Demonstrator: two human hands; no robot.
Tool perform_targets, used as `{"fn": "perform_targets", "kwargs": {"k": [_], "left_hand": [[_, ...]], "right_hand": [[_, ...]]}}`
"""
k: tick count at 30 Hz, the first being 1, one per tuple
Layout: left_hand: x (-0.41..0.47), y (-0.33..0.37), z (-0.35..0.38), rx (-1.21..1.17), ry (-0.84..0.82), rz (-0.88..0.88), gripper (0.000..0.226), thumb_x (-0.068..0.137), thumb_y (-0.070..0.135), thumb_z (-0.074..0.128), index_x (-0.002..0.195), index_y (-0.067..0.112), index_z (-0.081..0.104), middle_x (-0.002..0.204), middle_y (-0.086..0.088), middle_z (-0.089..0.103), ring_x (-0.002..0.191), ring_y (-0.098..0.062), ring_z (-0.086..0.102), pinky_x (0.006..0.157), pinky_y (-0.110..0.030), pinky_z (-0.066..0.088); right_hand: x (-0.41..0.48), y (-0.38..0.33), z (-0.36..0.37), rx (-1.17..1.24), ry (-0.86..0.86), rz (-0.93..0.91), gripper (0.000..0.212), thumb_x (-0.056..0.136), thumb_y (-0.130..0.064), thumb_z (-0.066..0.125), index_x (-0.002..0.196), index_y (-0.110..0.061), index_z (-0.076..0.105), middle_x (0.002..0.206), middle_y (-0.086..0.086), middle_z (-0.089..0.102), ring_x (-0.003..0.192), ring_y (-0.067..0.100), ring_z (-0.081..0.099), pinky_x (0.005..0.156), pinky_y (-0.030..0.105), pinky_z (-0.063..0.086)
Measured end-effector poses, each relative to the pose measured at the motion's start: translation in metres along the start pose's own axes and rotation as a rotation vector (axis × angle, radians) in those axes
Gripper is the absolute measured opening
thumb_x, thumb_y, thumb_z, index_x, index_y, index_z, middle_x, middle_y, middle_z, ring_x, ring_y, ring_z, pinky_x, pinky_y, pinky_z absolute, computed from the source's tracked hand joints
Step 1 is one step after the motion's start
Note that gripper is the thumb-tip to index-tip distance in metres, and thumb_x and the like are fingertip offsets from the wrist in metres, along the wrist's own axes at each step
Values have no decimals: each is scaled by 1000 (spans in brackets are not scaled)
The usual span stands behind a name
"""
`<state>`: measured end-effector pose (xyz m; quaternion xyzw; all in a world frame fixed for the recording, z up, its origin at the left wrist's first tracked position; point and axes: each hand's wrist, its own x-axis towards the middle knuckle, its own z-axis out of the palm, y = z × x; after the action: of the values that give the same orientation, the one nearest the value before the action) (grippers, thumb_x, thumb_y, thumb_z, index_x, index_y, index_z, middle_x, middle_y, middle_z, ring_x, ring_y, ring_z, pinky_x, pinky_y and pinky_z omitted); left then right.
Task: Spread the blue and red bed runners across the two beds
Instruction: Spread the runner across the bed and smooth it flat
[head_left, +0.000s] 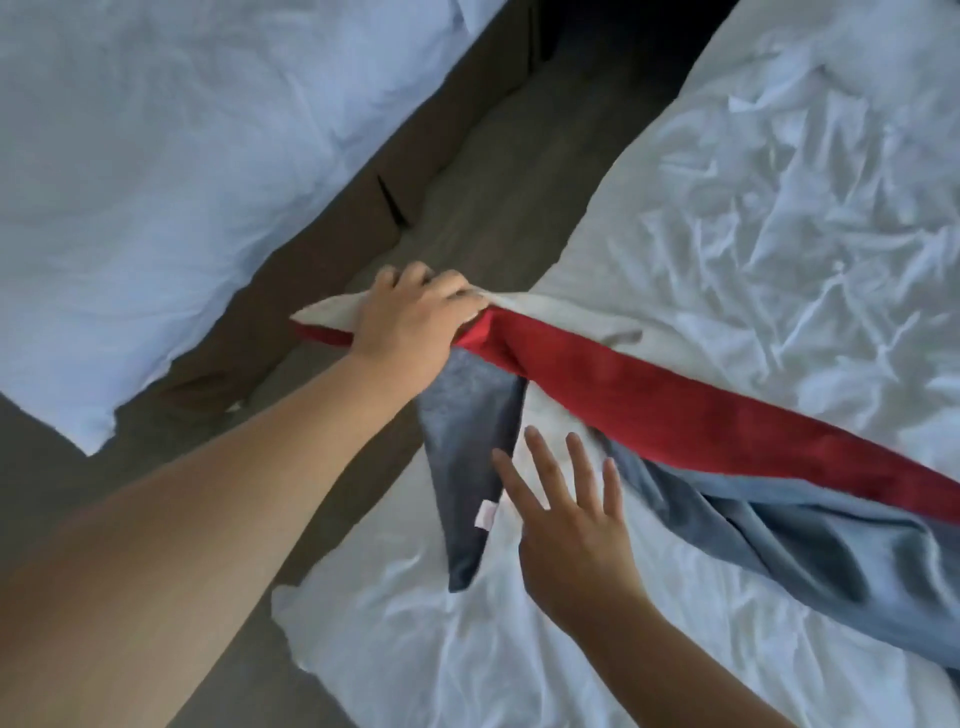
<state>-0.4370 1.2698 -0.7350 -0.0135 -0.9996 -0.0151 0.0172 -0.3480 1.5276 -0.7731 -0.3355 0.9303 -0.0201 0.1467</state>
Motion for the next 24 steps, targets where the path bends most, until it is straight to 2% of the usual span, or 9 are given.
{"fn": "perform_targets", "kwargs": {"k": [2, 4, 7, 10, 13, 16, 19, 21, 24], "left_hand": [[20, -12, -9, 6, -5, -58, 57, 84, 2, 58, 134, 29, 63, 133, -3, 63, 120, -38, 53, 96, -53, 39], [24, -8, -5, -7, -37, -77, 69, 87, 6, 63, 149, 32, 48, 150, -4, 51, 137, -37, 42, 109, -57, 32], [1, 17, 21, -59, -116, -47, 75, 93, 13, 62, 157, 38, 33, 163, -3, 34, 149, -38, 29, 117, -62, 26], [-41, 54, 54, -170, -122, 28, 59, 98, 33, 55, 154, 37, 39, 162, -3, 37, 144, -40, 37, 112, -61, 36], [-81, 89, 85, -232, -194, 40, 68, 96, 54, 46, 159, 42, 23, 165, -1, 32, 140, -37, 43, 100, -55, 46], [-103, 118, 104, -260, -219, 57, 83, 93, 51, 59, 161, 42, 13, 160, -8, 38, 134, -37, 49, 95, -49, 51], [-95, 133, 108, -285, -212, 23, 89, 92, 43, 66, 162, 35, 11, 164, -8, 32, 136, -39, 46, 102, -50, 47], [-78, 142, 104, -290, -195, 19, 83, 95, 42, 62, 162, 30, 16, 168, -1, 23, 135, -38, 46, 106, -49, 46], [-44, 156, 97, -259, -118, 22, 76, 95, 43, 62, 160, 23, 28, 165, 2, 31, 123, -34, 53, 101, -46, 48]], "right_hand": [[18, -4, -6, -16, 29, 33, 101, 70, -16, 69, 160, -33, 27, 168, 6, 21, 151, 45, 22, 115, 68, 24], [34, -4, -7, -39, 32, 63, 98, 71, -17, 70, 159, -31, 28, 167, 7, 26, 150, 47, 24, 114, 69, 24], [43, -4, 1, -45, 3, 123, 94, 77, -24, 73, 160, -26, 29, 166, 8, 27, 149, 47, 25, 114, 69, 26], [35, 3, 18, -57, -31, 155, 88, 83, -25, 66, 161, -22, 24, 167, 10, 23, 152, 45, 17, 117, 68, 21], [17, 19, 32, -91, -74, 182, 85, 81, -12, 55, 160, -21, 26, 168, 14, 18, 155, 40, 8, 117, 68, 18], [6, 47, 34, -117, -93, 189, 83, 79, -8, 44, 160, -20, 27, 169, 14, 11, 157, 34, 6, 117, 71, 14], [8, 76, 28, -110, -101, 184, 81, 86, -9, 41, 162, -19, 17, 171, 7, 2, 157, 29, 0, 117, 70, 14], [14, 91, 20, -93, -89, 184, 78, 91, -11, 43, 163, -16, 14, 171, 3, -1, 157, 26, -1, 118, 68, 17], [28, 109, 10, -89, -75, 175, 75, 90, -14, 43, 161, -14, 20, 171, 2, 9, 157, 25, 7, 116, 68, 24]]}}
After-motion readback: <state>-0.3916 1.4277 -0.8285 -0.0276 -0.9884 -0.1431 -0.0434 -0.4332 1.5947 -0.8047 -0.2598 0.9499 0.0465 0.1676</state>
